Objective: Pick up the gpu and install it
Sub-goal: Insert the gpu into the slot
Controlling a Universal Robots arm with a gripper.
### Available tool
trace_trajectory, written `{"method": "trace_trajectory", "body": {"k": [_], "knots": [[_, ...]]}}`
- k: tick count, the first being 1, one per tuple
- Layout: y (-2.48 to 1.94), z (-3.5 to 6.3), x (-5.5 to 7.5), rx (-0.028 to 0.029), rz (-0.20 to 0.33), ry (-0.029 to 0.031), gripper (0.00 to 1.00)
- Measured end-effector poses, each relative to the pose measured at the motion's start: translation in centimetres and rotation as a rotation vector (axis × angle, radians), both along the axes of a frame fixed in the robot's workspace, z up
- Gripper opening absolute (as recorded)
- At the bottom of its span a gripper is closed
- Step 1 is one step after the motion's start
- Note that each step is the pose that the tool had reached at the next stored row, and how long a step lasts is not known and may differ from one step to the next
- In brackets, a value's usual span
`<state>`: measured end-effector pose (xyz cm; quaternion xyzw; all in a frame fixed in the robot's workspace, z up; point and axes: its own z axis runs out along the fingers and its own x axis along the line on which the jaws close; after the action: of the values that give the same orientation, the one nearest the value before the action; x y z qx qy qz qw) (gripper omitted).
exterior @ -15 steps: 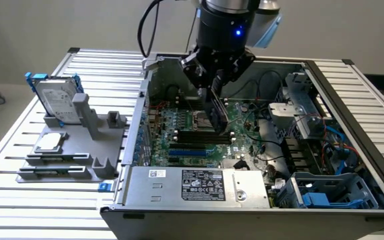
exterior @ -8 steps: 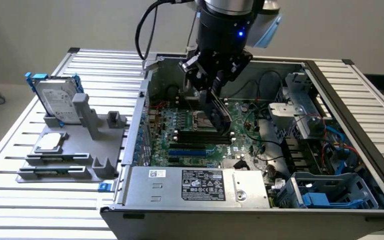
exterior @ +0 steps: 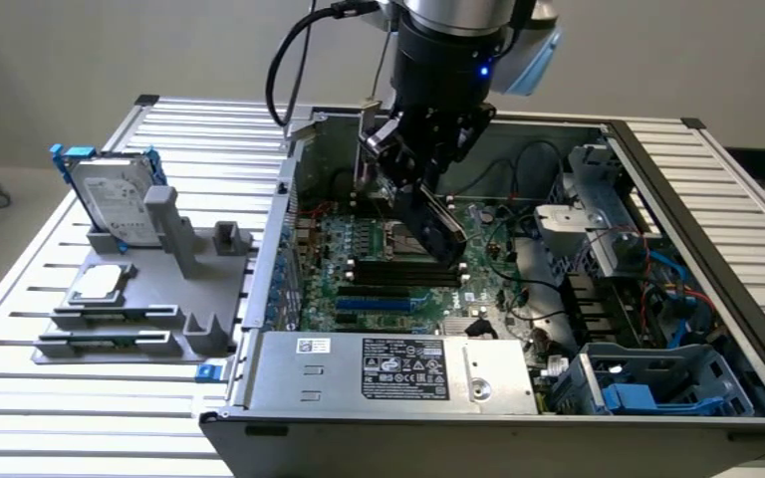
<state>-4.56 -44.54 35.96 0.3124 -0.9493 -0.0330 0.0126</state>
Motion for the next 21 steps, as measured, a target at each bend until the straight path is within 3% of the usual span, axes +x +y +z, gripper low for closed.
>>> {"method": "trace_trajectory", "body": {"k": [21], "knots": [[0.0, -1.67, 0.0, 0.0061, 0.364, -0.0127, 0.26]]}}
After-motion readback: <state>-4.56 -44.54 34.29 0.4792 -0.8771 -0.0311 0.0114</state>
